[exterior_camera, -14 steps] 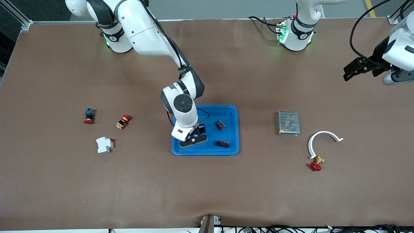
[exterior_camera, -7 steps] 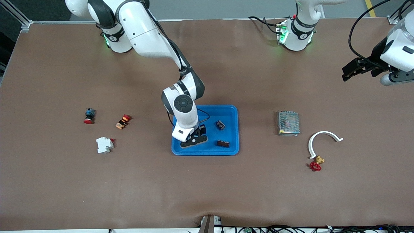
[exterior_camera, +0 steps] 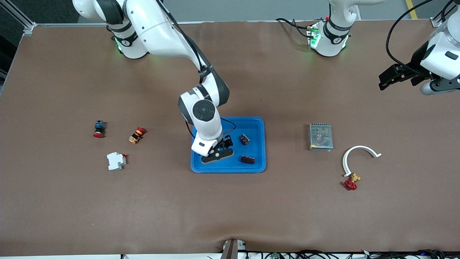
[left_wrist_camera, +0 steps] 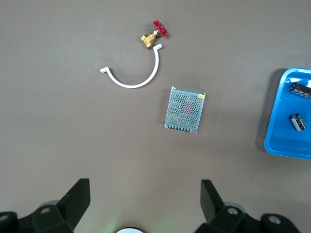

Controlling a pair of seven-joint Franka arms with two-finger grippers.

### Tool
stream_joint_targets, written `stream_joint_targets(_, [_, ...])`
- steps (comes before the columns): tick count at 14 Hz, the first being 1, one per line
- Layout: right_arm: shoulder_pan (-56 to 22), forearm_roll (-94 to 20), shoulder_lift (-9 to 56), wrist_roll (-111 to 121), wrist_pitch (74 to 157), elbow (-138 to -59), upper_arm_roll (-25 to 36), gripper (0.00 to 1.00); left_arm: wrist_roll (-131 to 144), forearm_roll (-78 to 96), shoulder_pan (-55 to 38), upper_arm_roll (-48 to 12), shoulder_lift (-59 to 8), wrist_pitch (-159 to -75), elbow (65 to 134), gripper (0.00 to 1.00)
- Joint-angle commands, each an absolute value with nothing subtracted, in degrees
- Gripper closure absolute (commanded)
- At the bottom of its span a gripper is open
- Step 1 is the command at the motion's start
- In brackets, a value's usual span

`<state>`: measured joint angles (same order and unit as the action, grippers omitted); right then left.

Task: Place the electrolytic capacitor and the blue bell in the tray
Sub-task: 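Release the bell and withdraw the right gripper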

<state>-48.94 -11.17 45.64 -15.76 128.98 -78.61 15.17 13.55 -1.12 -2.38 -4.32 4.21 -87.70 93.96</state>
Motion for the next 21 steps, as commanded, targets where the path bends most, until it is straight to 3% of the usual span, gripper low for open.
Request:
stream_joint_targets(1, [-48.6,-11.16,36.59,-15.82,119.57,-80.51,14.68,0.0,12.3,-0.26,-2.29,-4.48,4.31,-87.8,92.99,0.0])
stream_joint_targets(8, [-47.47,-10.9,16.2,-15.82,95.31,-80.68,15.2,0.0,12.3,-0.35,-2.2,-4.4,4.22,-87.45,92.9,0.0])
stream_joint_targets(13, [-39.31,-9.59,6.78,-15.56,82.81,-80.86,15.21,0.0,12.39,-0.44,-2.29,-4.66,4.31,-87.28,93.08,0.0])
stream_joint_targets(18, [-29.9,-5.71,4.13,-10.29,75.16,-80.42,15.38,0.0,12.57,-0.61,-2.2,-5.19,4.22,-86.84,92.81,0.0])
stream_joint_targets(21, [-23.32,-5.28,4.22,-6.61,74.79,-80.33,15.21,0.0,12.39,-0.7,-2.2,-5.19,4.22,-86.84,92.11,0.0])
